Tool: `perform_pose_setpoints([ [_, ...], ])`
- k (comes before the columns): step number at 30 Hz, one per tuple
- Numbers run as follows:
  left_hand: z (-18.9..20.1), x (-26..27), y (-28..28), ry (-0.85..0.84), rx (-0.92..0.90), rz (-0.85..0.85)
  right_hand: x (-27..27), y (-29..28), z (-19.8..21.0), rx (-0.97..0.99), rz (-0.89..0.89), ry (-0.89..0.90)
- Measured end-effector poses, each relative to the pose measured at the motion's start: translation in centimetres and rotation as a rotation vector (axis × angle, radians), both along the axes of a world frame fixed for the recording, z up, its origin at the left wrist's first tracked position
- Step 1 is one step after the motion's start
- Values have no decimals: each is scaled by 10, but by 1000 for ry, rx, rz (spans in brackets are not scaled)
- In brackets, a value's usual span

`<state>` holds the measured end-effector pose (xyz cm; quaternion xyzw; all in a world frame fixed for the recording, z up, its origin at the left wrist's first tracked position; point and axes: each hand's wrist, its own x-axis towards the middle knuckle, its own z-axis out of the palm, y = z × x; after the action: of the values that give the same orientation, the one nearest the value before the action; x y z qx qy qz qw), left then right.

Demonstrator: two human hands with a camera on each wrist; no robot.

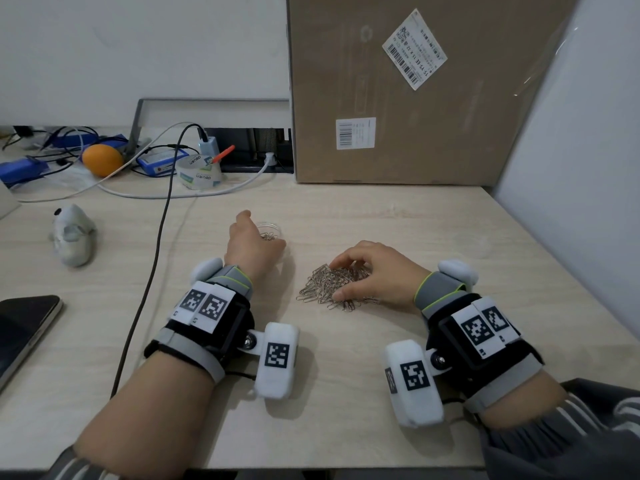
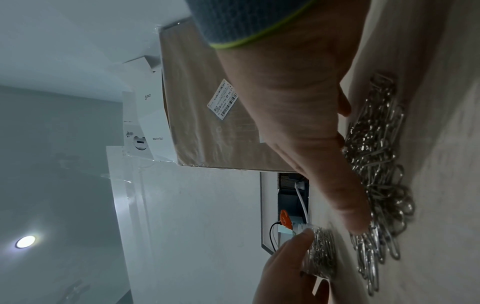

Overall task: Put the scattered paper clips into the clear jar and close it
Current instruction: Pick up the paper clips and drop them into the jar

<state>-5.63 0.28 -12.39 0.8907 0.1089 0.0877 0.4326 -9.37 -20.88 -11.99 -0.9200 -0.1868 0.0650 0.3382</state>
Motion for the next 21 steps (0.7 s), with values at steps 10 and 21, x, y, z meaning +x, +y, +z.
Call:
perform_pose_setpoints([
  [10,-3,-1,-7,-75,-94,-91,2,2,0,11,-5,-101],
  [21,1,-13,-23,-86,-144,-227,6,0,3,136,-125,-161],
])
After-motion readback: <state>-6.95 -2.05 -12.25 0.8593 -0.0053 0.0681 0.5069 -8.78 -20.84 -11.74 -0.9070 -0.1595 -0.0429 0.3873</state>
